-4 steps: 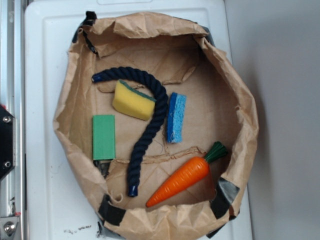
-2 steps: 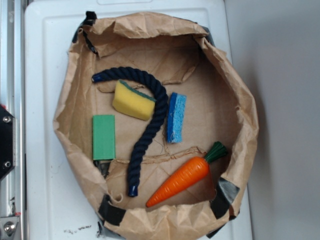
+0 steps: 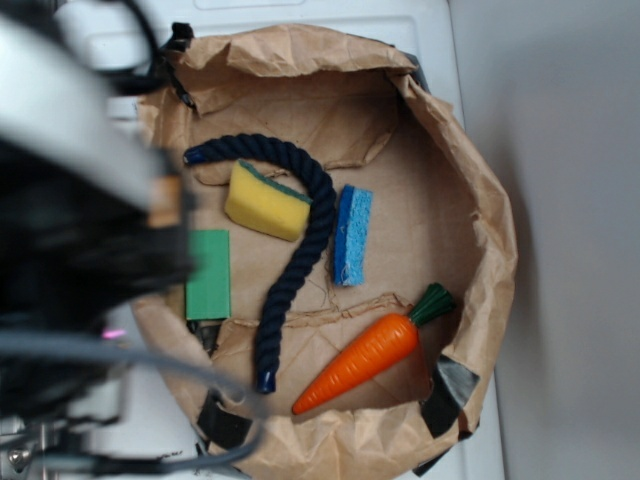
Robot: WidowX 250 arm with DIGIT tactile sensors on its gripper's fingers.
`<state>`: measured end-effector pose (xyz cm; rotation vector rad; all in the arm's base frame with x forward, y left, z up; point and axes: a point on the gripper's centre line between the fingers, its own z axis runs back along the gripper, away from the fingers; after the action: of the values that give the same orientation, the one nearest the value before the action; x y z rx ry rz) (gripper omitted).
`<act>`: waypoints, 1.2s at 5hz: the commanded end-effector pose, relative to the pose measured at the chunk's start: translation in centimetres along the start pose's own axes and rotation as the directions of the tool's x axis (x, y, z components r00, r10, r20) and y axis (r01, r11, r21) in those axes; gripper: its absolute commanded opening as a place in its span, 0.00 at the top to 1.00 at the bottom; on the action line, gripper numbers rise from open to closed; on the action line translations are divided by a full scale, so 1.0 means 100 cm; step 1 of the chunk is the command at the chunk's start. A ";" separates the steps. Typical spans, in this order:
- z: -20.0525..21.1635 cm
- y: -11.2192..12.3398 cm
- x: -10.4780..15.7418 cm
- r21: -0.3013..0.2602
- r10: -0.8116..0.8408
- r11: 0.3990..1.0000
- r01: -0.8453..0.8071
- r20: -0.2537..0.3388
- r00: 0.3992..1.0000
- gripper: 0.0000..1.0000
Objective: Grab the green sponge.
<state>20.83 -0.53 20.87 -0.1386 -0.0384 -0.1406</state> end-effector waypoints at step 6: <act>-0.058 0.053 0.037 0.029 -0.078 0.997 0.076 0.090 0.993 0.00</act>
<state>25.24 2.78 13.75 -0.1341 -0.1093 -0.2245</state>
